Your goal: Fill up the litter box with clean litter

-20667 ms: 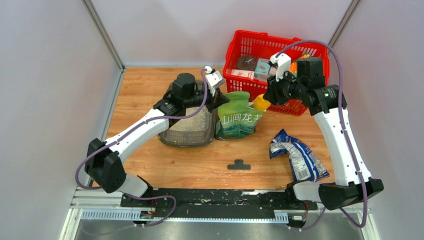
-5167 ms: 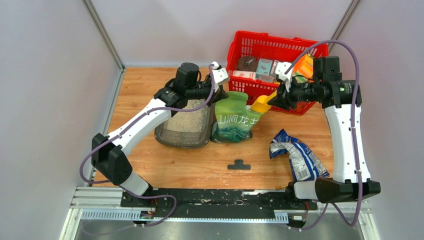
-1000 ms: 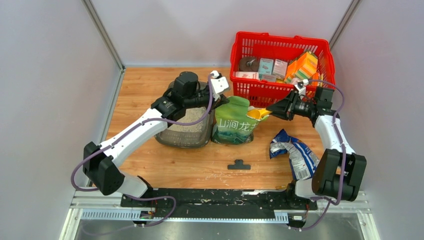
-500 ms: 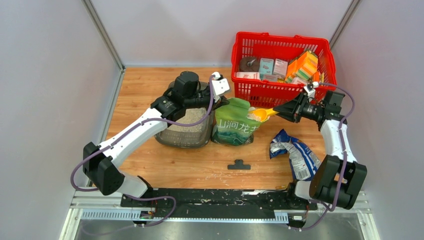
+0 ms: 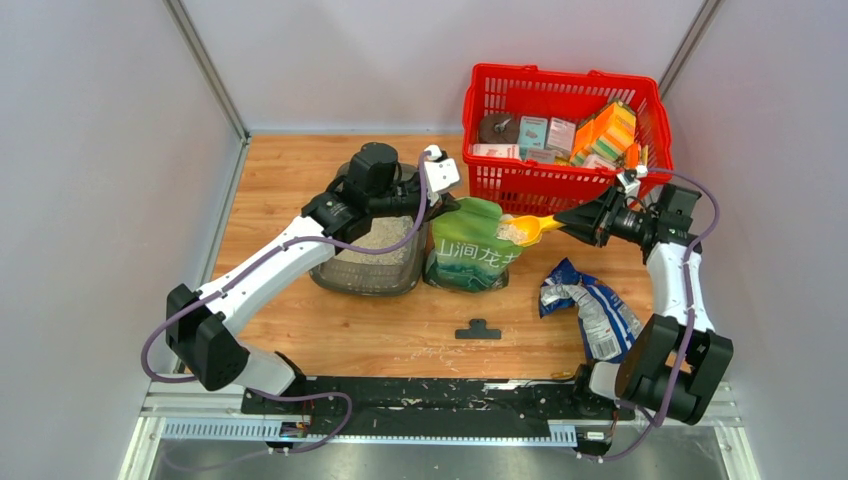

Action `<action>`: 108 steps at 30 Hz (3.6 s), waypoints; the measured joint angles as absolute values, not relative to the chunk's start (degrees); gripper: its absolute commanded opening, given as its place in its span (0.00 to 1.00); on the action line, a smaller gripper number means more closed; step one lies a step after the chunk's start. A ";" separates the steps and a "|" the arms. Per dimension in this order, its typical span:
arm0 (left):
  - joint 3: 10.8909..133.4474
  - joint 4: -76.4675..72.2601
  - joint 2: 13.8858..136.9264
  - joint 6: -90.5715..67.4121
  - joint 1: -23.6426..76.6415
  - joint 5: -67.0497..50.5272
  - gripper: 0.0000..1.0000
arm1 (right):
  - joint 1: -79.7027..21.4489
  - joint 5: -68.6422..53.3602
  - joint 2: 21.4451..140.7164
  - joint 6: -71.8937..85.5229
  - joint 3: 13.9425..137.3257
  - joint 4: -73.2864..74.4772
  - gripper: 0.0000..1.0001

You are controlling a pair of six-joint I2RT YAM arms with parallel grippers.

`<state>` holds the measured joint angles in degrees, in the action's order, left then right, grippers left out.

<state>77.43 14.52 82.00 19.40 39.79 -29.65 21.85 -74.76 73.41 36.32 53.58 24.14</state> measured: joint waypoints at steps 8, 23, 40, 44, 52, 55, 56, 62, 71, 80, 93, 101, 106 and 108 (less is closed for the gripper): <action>77.43 14.44 82.00 19.40 40.16 -30.57 0.00 | 24.18 -76.95 73.30 36.32 53.63 25.82 0.00; 78.08 15.62 82.02 19.59 39.51 -29.34 0.00 | 27.62 -73.28 71.00 28.12 62.94 36.32 0.00; 78.08 16.12 82.02 19.44 39.42 -28.99 0.00 | 27.92 -76.58 70.98 36.95 54.48 26.44 0.00; 78.08 16.12 82.02 19.55 39.38 -28.77 0.00 | 27.92 -77.12 71.05 37.74 54.48 24.27 0.00; 78.39 16.69 82.02 19.77 39.35 -28.36 0.00 | 27.94 -77.73 71.16 38.28 54.72 23.07 0.00; 78.39 16.69 82.02 19.84 39.35 -28.18 0.00 | 27.94 -77.97 71.18 38.59 54.92 22.87 0.00; 78.39 16.69 82.04 19.84 39.35 -28.16 0.00 | 27.97 -78.04 71.18 38.79 54.98 22.85 0.00; 79.57 16.51 83.42 19.84 39.27 -27.11 0.00 | 28.60 -78.35 71.18 39.77 55.75 22.81 0.00; 80.31 15.84 84.73 19.75 38.98 -25.67 0.00 | 29.78 -79.85 71.40 40.71 55.94 22.79 0.00; 82.13 15.38 87.37 19.66 38.85 -25.10 0.00 | 29.78 -81.82 71.92 41.43 56.38 22.83 0.00; 88.60 13.65 93.62 17.93 38.28 -21.89 0.60 | 26.15 -83.53 75.26 42.44 62.72 23.70 0.00; 85.60 13.50 88.38 15.88 36.58 -13.82 0.65 | 18.85 -80.77 78.19 64.07 61.01 0.38 0.00; 80.53 14.17 79.85 15.70 30.52 -8.58 0.65 | 11.09 -77.97 83.81 73.25 63.37 -10.31 0.00; 79.05 15.25 76.90 15.70 27.00 -6.92 0.65 | 7.46 -77.23 86.96 75.44 66.28 -12.60 0.00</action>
